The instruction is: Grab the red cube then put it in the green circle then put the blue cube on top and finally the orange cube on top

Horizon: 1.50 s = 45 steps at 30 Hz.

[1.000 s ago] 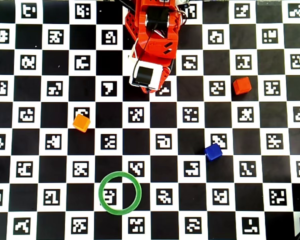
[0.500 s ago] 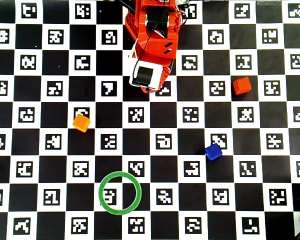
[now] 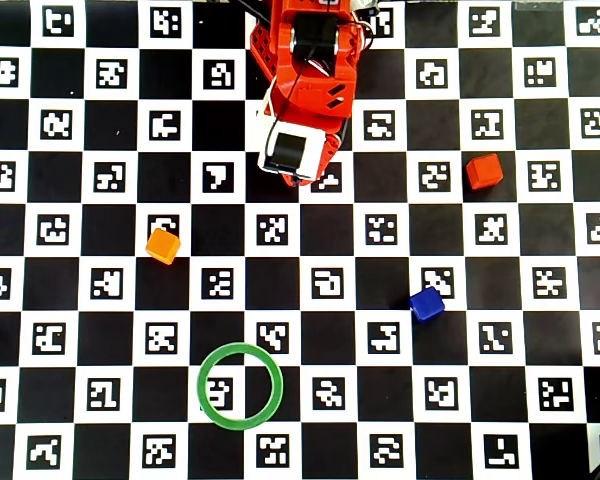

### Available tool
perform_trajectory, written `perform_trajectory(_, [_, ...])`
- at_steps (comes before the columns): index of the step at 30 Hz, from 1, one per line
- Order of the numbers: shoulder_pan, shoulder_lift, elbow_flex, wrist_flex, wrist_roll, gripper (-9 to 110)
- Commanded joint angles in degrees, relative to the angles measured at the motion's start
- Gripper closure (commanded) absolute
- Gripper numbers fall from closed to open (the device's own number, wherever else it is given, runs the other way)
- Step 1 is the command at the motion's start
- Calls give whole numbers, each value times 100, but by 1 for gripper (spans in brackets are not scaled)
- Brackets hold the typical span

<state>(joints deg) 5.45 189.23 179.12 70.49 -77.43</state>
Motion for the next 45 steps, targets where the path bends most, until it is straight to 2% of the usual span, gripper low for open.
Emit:
perform_trajectory(1, [9,-457,-272,-141,483,107])
perform_trajectory(10, [-694,-2241,-2988,202,3437,107])
perform_trajectory(17, [-1494,-3823,-5502,1248,4948,102])
perform_trajectory(20, [-1890,-4386,-6223,1608,5845,98])
perform_trajectory(23, [-2285,-4869,-6645,1802,7330,90])
perform_trajectory(26, [-2663,-5291,-7084,2021,8279,84])
perform_trajectory(37, [-4228,-5941,-7567,2224,8763,81])
perform_trajectory(45, [-4685,-7110,-8385,2558,10020,60])
